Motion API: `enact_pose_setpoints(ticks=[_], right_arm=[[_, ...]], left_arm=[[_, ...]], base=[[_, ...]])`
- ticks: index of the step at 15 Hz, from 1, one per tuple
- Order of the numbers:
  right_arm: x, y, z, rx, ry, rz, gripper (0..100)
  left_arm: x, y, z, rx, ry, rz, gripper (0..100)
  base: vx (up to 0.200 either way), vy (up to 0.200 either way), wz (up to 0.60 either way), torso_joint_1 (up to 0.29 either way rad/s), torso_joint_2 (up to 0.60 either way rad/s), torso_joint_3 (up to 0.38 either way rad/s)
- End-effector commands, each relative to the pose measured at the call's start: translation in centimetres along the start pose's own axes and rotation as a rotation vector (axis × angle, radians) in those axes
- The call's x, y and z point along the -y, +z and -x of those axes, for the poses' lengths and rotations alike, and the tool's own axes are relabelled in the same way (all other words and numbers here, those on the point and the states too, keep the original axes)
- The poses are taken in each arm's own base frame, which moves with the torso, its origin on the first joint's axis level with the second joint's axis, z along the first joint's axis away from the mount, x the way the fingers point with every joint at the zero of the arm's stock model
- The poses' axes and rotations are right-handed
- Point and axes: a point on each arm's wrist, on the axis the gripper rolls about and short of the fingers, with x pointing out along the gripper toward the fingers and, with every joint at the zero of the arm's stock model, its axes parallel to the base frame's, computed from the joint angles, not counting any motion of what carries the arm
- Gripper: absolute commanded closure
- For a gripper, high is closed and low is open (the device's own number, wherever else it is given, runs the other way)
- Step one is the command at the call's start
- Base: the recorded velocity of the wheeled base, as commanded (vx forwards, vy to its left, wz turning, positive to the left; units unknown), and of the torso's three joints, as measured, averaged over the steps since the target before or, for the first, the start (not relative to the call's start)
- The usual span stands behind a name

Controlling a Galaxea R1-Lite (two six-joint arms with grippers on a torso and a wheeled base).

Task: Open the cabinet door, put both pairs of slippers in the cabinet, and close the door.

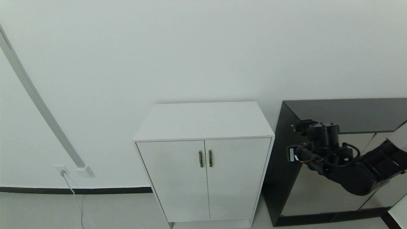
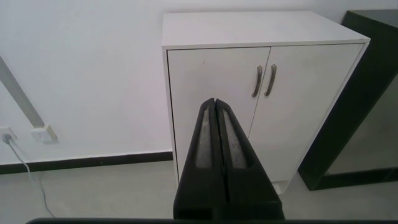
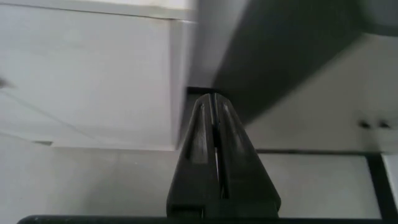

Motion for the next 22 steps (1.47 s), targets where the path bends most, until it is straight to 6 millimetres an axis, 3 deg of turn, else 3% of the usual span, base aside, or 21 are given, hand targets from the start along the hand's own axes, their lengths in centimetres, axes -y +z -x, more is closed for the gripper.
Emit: enact_pose_setpoints(ticks=[1, 5, 6, 7, 8, 14, 18, 22], right_arm=[[4.5, 1.0, 4.3, 0.044, -0.069, -0.049, 100], [8.0, 0.0, 11.1, 0.087, -0.052, 0.005, 100], [8.0, 0.0, 11.4, 0.090, -0.049, 0.007, 100], [8.5, -1.0, 14.1, 0.105, -0.027, 0.039, 100], [8.7, -1.6, 15.4, 0.110, -0.021, 0.052, 100], [9.7, -3.3, 21.9, 0.136, 0.050, 0.052, 100], [9.9, -5.7, 25.1, 0.068, 0.131, 0.062, 100], [9.7, -8.8, 25.7, 0.001, 0.185, 0.068, 100]], left_arm=[[0.0, 0.0, 0.0, -0.001, 0.000, 0.000, 100], [0.0, 0.0, 0.0, -0.001, 0.000, 0.000, 100], [0.0, 0.0, 0.0, 0.000, 0.000, 0.000, 100], [0.0, 0.0, 0.0, -0.001, 0.000, 0.000, 100], [0.0, 0.0, 0.0, 0.000, 0.000, 0.000, 100], [0.0, 0.0, 0.0, -0.001, 0.000, 0.000, 100], [0.0, 0.0, 0.0, -0.001, 0.000, 0.000, 100], [0.0, 0.0, 0.0, -0.001, 0.000, 0.000, 100]], base=[[0.000, 0.000, 0.00, 0.000, 0.00, 0.000], [0.000, 0.000, 0.00, 0.000, 0.00, 0.000], [0.000, 0.000, 0.00, 0.000, 0.00, 0.000], [0.000, 0.000, 0.00, 0.000, 0.00, 0.000], [0.000, 0.000, 0.00, 0.000, 0.00, 0.000], [0.000, 0.000, 0.00, 0.000, 0.00, 0.000], [0.000, 0.000, 0.00, 0.000, 0.00, 0.000], [0.000, 0.000, 0.00, 0.000, 0.00, 0.000]])
